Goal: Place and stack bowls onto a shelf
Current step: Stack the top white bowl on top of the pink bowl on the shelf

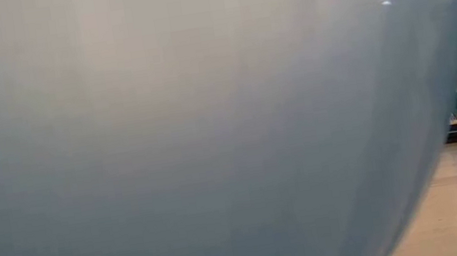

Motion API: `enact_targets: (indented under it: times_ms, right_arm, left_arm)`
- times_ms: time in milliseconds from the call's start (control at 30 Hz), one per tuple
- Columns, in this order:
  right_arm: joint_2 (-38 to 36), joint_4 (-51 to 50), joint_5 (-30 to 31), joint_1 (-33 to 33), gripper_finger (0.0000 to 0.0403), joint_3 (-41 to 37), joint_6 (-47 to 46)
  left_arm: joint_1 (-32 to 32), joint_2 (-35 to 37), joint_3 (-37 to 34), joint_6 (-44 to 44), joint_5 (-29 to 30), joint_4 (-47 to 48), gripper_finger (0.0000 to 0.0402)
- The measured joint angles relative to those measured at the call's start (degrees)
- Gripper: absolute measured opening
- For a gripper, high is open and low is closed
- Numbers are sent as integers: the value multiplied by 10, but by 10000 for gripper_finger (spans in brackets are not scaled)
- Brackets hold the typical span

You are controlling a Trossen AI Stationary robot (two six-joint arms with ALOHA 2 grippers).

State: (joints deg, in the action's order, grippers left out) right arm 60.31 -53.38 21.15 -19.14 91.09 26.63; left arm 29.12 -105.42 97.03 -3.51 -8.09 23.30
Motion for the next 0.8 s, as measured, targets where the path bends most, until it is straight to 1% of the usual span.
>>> enact_targets:
  times_ms: [267,500,700,800]
  right_arm:
    - [0,-3,-3,0,144,0,-3]
    - [22,-10,-5,0,144,0,-70]
    - [75,1,-69,0,144,0,-76]
    - [104,20,-79,0,144,0,-101]
  left_arm:
    - [9,-46,0,-11,-5,-10,5]
    - [9,-57,0,-16,-4,-14,5]
    - [9,-57,0,-18,13,-14,5]
    - [7,-57,0,-19,46,-13,5]
